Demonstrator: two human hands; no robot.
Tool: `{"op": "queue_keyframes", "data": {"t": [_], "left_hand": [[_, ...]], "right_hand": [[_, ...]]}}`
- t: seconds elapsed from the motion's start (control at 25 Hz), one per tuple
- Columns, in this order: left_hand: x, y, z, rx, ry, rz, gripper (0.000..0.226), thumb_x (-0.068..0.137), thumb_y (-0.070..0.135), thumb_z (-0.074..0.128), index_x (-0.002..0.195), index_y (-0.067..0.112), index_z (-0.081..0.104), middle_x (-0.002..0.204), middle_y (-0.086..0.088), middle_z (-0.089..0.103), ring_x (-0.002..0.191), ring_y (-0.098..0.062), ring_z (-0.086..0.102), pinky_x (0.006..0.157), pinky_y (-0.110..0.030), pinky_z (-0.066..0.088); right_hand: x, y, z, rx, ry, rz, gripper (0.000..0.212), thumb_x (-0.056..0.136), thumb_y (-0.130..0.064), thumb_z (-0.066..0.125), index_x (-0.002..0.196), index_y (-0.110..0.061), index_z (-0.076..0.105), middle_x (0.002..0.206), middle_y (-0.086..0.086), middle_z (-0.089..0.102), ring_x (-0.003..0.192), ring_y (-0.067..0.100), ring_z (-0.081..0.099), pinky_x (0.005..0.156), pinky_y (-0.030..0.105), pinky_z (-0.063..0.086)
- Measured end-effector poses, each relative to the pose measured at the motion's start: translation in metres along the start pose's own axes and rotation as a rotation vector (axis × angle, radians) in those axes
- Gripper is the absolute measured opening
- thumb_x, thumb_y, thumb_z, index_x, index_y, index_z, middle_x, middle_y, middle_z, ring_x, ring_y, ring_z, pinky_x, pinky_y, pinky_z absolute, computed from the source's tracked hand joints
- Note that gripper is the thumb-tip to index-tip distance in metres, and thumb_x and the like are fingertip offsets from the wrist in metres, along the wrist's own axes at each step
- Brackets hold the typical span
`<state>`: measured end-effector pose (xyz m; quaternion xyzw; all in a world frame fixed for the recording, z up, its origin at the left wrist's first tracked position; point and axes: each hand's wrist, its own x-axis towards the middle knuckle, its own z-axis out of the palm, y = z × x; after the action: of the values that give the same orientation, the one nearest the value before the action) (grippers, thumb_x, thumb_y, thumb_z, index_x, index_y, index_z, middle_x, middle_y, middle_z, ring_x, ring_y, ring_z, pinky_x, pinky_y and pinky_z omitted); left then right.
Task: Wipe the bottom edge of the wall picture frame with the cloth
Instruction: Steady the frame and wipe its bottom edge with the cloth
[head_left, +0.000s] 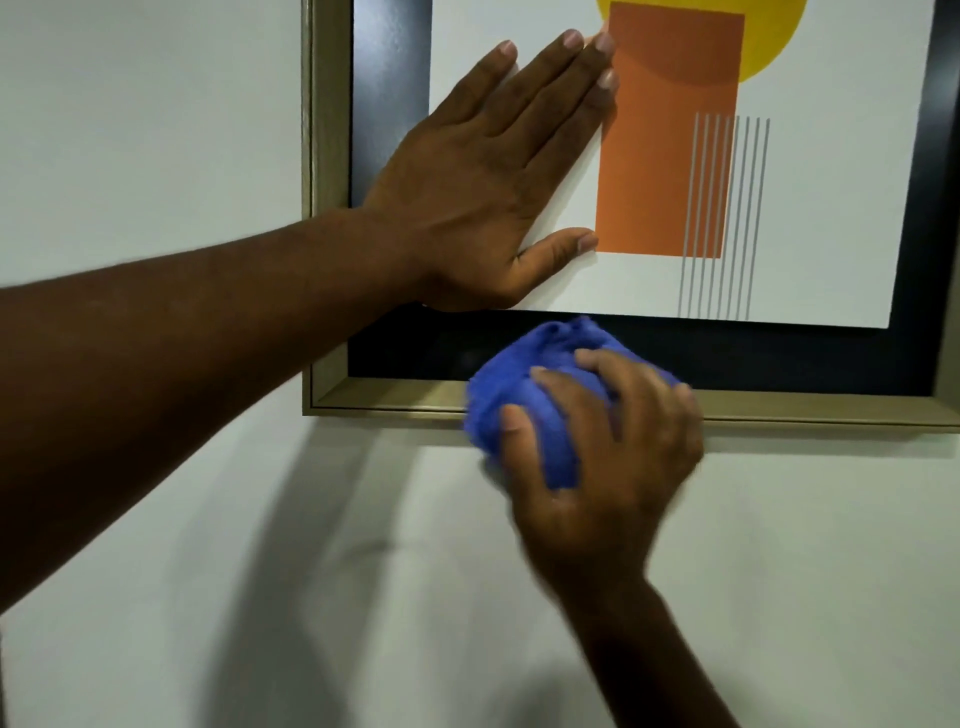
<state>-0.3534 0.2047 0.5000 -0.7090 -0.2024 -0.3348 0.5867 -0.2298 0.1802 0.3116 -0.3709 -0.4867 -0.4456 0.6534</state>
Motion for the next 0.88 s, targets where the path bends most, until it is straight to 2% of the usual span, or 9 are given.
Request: {"op": "queue_keyframes", "data": {"t": [0.08,0.16,0.32,0.4,0.48,0.56,0.68,0.8,0.88], "left_hand": [[0.0,0.001,0.0,0.003,0.002,-0.006,0.09,0.091,0.067,0.012,0.154,0.003,0.003,0.165,-0.017,0.005,0.153,-0.029,0.003,0.125,-0.047,0.007],[0.001,0.002,0.002,0.008,0.006,-0.019,0.089,0.091,0.066,0.013,0.154,0.003,0.004,0.165,-0.017,0.005,0.153,-0.029,0.004,0.125,-0.047,0.008],[0.0,0.002,-0.001,0.0,-0.012,-0.024,0.089,0.091,0.066,0.014,0.154,0.003,0.004,0.164,-0.017,0.005,0.153,-0.03,0.004,0.125,-0.047,0.007],[0.0,0.0,-0.001,0.005,-0.018,-0.021,0.089,0.091,0.066,0.013,0.154,0.003,0.004,0.164,-0.017,0.005,0.153,-0.03,0.003,0.125,-0.046,0.006],[0.001,0.0,-0.002,0.001,-0.022,-0.017,0.089,0.092,0.066,0.013,0.154,0.003,0.004,0.165,-0.017,0.005,0.153,-0.03,0.003,0.125,-0.046,0.006],[0.0,0.003,0.0,0.007,-0.015,-0.022,0.088,0.092,0.065,0.014,0.154,0.003,0.005,0.165,-0.017,0.006,0.153,-0.029,0.004,0.125,-0.047,0.008],[0.001,0.003,-0.002,-0.009,-0.017,-0.063,0.087,0.092,0.064,0.016,0.154,0.004,0.006,0.165,-0.016,0.006,0.153,-0.029,0.004,0.125,-0.047,0.008],[0.003,0.005,-0.003,-0.01,-0.025,-0.078,0.085,0.092,0.063,0.017,0.154,0.005,0.005,0.165,-0.015,0.006,0.153,-0.028,0.004,0.125,-0.046,0.006],[0.003,0.004,-0.001,-0.018,-0.031,-0.076,0.084,0.093,0.062,0.016,0.154,0.006,0.005,0.165,-0.014,0.006,0.153,-0.027,0.004,0.125,-0.046,0.005]], "right_hand": [[0.005,0.022,-0.011,-0.054,0.063,0.123,0.031,0.093,-0.042,0.053,0.097,-0.014,0.068,0.111,0.016,0.067,0.112,0.035,0.056,0.099,0.064,0.039],[0.013,0.014,-0.006,-0.083,0.131,0.258,0.025,0.09,-0.036,0.056,0.089,-0.013,0.066,0.104,0.015,0.066,0.106,0.038,0.058,0.096,0.063,0.04],[0.009,-0.051,0.019,0.02,0.027,0.111,0.022,0.087,-0.038,0.059,0.089,-0.018,0.069,0.104,0.01,0.069,0.106,0.031,0.059,0.102,0.053,0.039],[0.007,-0.044,0.015,0.065,-0.032,0.063,0.026,0.088,-0.041,0.058,0.09,-0.019,0.072,0.107,0.008,0.07,0.109,0.029,0.059,0.103,0.052,0.04],[0.007,-0.013,0.003,0.013,-0.014,0.059,0.029,0.09,-0.042,0.057,0.092,-0.017,0.071,0.108,0.011,0.069,0.109,0.031,0.057,0.101,0.055,0.041],[0.009,0.007,-0.002,-0.052,0.048,0.177,0.027,0.092,-0.039,0.055,0.094,-0.015,0.067,0.111,0.013,0.067,0.112,0.032,0.054,0.101,0.062,0.039],[0.008,-0.022,0.015,-0.093,0.116,0.402,0.026,0.092,-0.036,0.053,0.099,-0.015,0.066,0.118,0.015,0.064,0.122,0.034,0.051,0.113,0.063,0.027],[-0.003,-0.085,0.041,-0.026,-0.019,0.29,0.03,0.094,-0.042,0.047,0.104,-0.02,0.065,0.127,0.014,0.062,0.129,0.032,0.045,0.118,0.054,0.017],[-0.013,-0.116,0.057,-0.049,-0.131,0.233,0.028,0.094,-0.044,0.047,0.108,-0.026,0.064,0.132,0.009,0.058,0.131,0.027,0.042,0.119,0.05,0.016]]}}
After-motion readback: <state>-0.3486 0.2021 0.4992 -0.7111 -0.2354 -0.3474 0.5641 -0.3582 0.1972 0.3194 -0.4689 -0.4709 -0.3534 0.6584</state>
